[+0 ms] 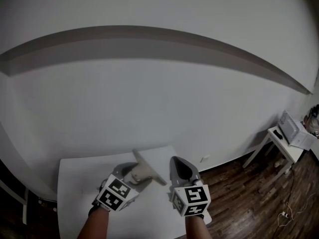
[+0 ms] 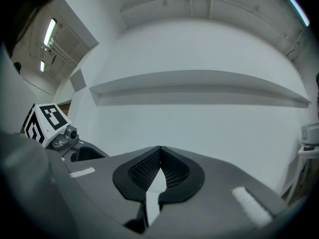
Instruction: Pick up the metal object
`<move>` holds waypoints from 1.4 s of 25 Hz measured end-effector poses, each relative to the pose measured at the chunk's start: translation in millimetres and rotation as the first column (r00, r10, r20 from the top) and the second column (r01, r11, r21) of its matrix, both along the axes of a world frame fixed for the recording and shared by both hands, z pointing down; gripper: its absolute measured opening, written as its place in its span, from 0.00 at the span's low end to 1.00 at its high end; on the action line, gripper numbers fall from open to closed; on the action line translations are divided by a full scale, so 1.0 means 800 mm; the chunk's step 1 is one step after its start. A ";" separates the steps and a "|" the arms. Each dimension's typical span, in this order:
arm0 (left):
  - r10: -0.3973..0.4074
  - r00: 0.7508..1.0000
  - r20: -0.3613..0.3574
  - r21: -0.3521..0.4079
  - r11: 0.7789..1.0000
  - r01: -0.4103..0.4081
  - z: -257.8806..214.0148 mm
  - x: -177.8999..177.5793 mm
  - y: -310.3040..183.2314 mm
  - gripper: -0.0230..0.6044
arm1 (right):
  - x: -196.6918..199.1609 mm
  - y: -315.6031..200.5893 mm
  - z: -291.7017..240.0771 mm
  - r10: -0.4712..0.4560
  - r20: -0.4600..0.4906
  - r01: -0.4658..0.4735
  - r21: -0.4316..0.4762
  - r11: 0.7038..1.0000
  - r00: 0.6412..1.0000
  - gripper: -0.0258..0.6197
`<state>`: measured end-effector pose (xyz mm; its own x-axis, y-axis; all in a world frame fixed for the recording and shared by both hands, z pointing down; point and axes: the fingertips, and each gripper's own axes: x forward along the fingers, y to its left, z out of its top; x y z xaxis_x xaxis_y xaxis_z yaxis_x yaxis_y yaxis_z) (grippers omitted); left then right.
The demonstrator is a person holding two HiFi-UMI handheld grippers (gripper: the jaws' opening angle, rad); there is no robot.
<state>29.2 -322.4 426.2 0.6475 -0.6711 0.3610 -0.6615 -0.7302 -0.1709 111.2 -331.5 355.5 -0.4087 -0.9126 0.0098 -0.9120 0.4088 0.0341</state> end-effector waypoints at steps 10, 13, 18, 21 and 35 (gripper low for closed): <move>-0.069 0.995 -0.069 0.060 0.996 0.073 -0.097 -0.033 0.027 0.50 | 0.007 0.015 -0.004 0.009 0.027 -0.010 0.019 1.000 1.000 0.06; -0.092 0.993 -0.079 0.097 0.990 0.100 -0.134 -0.038 0.032 0.50 | 0.006 0.017 0.001 0.003 0.022 -0.003 0.001 1.000 1.000 0.06; -0.108 0.989 -0.103 0.135 0.983 0.122 -0.184 -0.040 0.038 0.50 | 0.011 0.017 0.007 0.007 0.024 -0.007 -0.002 1.000 1.000 0.06; -0.086 0.991 -0.100 0.165 0.981 0.101 -0.204 -0.037 0.042 0.50 | 0.011 0.018 0.004 0.007 0.032 -0.007 0.003 1.000 0.999 0.06; -0.100 0.995 -0.002 -0.085 0.991 0.100 -0.029 -0.043 0.021 0.50 | 0.007 0.025 0.022 0.003 0.017 -0.003 -0.019 1.000 1.000 0.06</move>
<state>-5.2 -305.5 403.1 0.5810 -0.6997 0.4157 -0.7329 -0.6719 -0.1066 116.8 -311.6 372.9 -0.4065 -0.9135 0.0201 -0.9135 0.4067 0.0109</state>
